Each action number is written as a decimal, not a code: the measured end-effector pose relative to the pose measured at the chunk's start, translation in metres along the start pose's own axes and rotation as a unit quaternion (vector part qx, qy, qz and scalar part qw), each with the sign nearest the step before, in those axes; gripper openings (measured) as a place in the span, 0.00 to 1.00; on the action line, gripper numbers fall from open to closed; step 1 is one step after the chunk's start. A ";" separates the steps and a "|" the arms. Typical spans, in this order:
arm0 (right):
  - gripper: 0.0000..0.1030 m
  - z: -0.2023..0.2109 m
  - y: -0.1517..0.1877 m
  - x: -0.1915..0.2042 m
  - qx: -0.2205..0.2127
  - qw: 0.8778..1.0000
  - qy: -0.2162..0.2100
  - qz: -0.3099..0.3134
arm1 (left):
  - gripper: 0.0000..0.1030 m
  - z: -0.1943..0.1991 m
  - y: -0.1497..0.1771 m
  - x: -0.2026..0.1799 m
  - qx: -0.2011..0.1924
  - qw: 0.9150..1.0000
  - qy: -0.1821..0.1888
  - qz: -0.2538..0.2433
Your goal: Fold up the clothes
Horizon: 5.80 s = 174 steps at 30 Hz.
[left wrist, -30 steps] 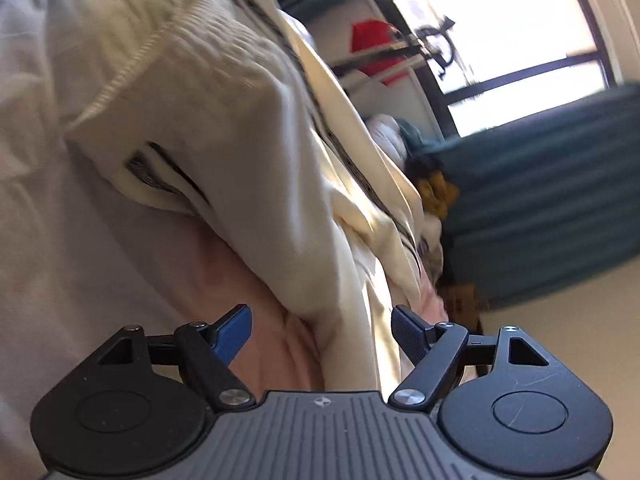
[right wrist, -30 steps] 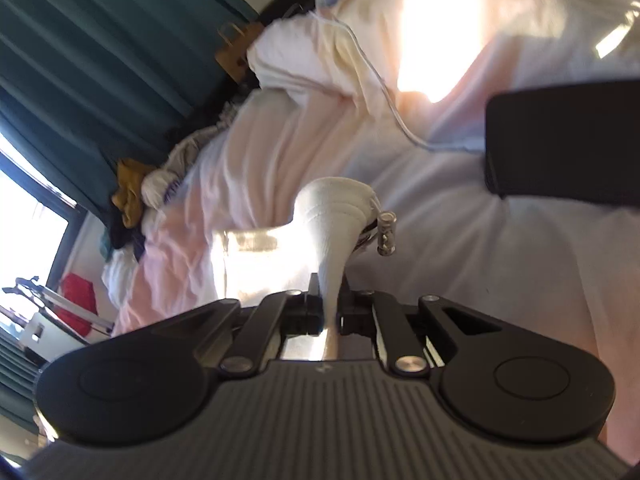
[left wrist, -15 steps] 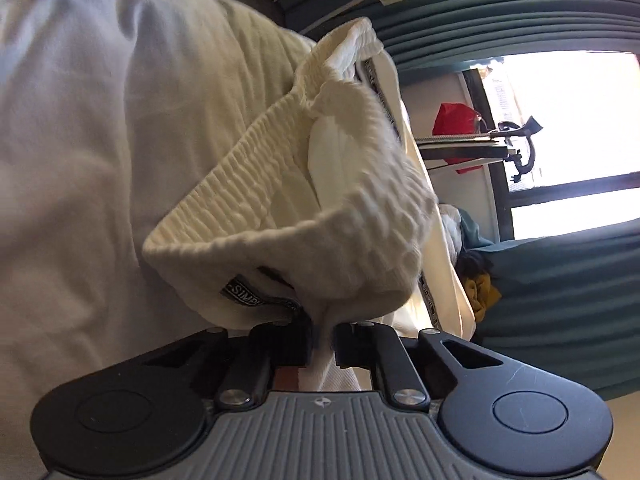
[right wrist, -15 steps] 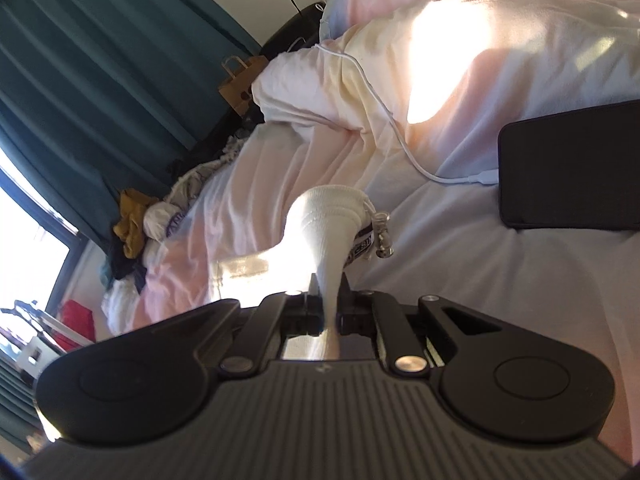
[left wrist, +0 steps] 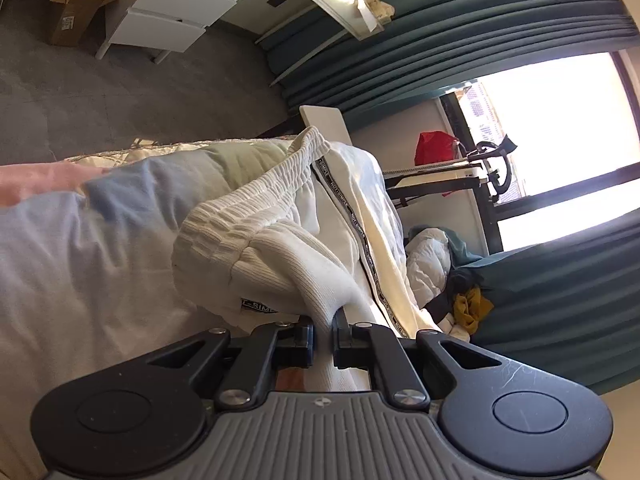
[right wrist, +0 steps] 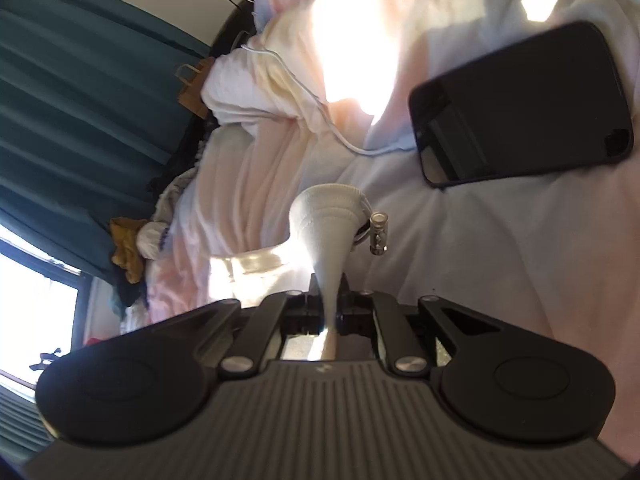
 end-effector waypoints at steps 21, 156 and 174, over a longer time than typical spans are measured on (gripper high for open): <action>0.10 0.029 0.015 -0.065 0.025 0.983 0.152 -0.101 | 0.52 0.008 0.027 0.056 0.025 0.992 -0.078 -0.096; 0.03 -0.159 0.232 0.315 0.183 0.938 -0.143 0.256 | 0.84 -0.199 0.158 -0.084 0.000 0.921 0.052 -0.385; 0.54 -0.166 0.386 0.317 0.297 0.894 -0.158 0.296 | 0.84 -0.214 0.166 -0.076 0.007 0.916 0.054 -0.397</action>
Point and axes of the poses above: each gripper's, at about its wrist camera, not at the fingertips, and z roughly against the way its jaws point, x to its left, y to its underside, the point moved 6 cm from there along -z, roughly the way its jaws point, and after that the axes turned 2 degrees about y, right-handed, at the moved point
